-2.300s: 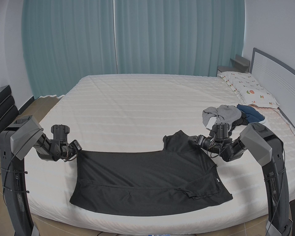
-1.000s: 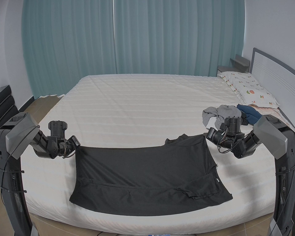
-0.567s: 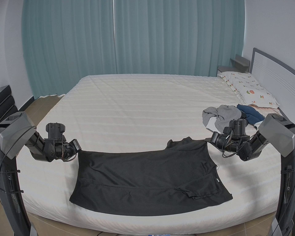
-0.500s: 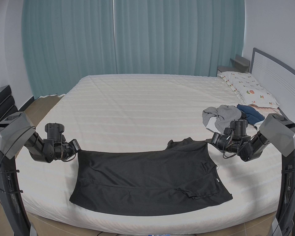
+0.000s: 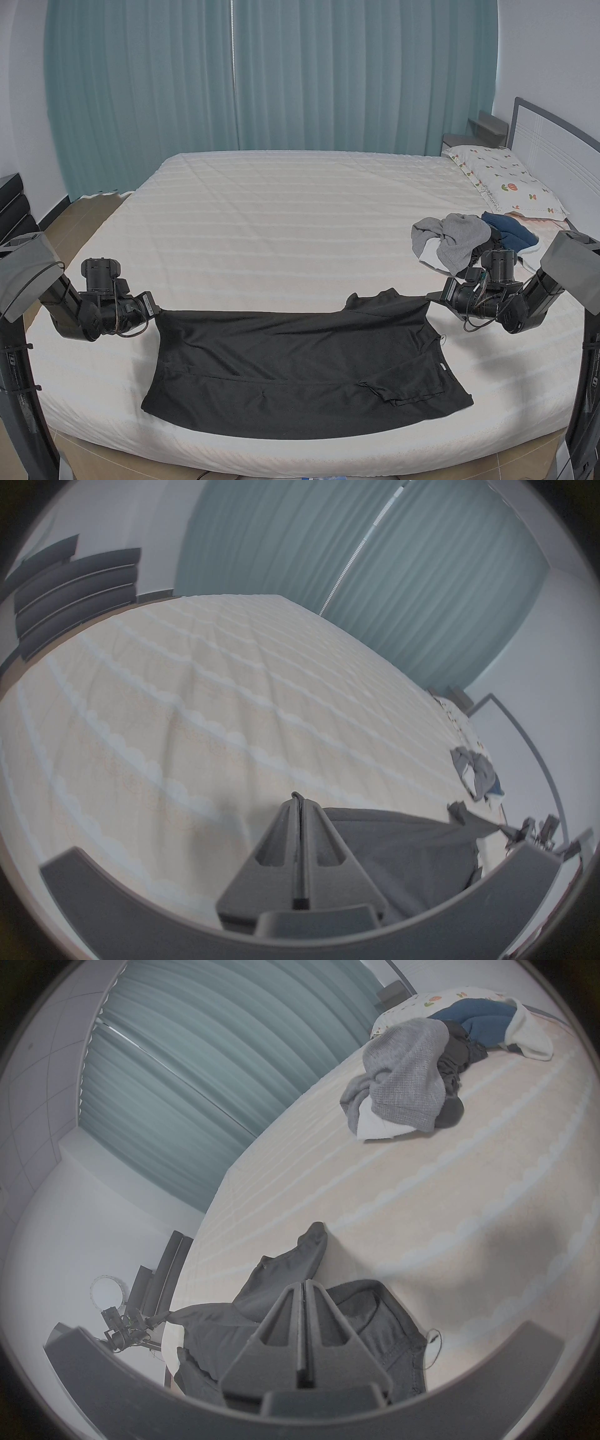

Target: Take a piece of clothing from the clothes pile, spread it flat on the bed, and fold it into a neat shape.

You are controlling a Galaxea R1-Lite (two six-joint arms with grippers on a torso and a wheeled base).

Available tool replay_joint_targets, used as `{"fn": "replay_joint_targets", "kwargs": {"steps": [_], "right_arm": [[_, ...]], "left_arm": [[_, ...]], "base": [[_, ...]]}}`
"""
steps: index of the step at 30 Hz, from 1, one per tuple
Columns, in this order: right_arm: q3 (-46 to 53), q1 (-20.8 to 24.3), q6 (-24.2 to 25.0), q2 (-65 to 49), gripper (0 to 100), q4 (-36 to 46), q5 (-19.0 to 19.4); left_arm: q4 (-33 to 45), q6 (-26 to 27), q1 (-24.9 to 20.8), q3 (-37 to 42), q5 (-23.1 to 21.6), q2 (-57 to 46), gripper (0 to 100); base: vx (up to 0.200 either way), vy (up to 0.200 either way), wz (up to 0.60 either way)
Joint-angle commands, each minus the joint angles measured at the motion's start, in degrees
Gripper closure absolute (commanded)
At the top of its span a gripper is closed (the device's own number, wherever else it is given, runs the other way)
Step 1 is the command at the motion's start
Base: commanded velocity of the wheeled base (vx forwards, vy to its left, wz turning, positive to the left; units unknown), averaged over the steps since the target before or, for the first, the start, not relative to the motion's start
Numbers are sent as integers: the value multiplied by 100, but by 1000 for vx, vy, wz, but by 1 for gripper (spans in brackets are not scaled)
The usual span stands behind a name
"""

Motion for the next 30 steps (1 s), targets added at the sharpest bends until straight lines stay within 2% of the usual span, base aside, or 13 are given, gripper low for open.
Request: {"fn": "replay_joint_targets", "kwargs": {"steps": [1, 6, 14, 15, 17, 21, 25, 29, 30], "right_arm": [[222, -43, -41, -16, 100, 15, 52], [319, -25, -137, 11, 100, 33, 78], [679, -16, -436, -69, 100, 24, 87], [679, -16, -436, -69, 100, 24, 87], [872, -43, -700, -51, 100, -2, 87], [1004, -43, -735, -69, 100, -28, 87], [1250, -52, -735, -227, 100, -160, 87], [1716, -78, -735, -482, 100, -547, 157], [1953, -166, -726, -578, 100, -802, 272]], "left_arm": [[-117, 337, 87, 287, -183, -25, 100], [-284, 442, 78, 436, -183, -25, 100], [-1743, 530, 60, 1482, -183, 28, 100], [-1743, 530, 60, 1482, -183, 28, 100], [-2182, 601, 60, 1825, -183, 28, 100], [-2297, 759, 87, 2044, -192, 28, 100], [-2437, 979, 96, 2334, -210, -7, 100], [-2885, 1084, 131, 2633, -210, 10, 100], [-3158, 1075, 166, 2783, -236, 10, 100]], "base": [[0, 0, 0], [0, 0, 0], [0, 0, 0], [0, 0, 0], [0, 0, 0], [0, 0, 0], [0, 0, 0], [0, 0, 0], [0, 0, 0]]}}
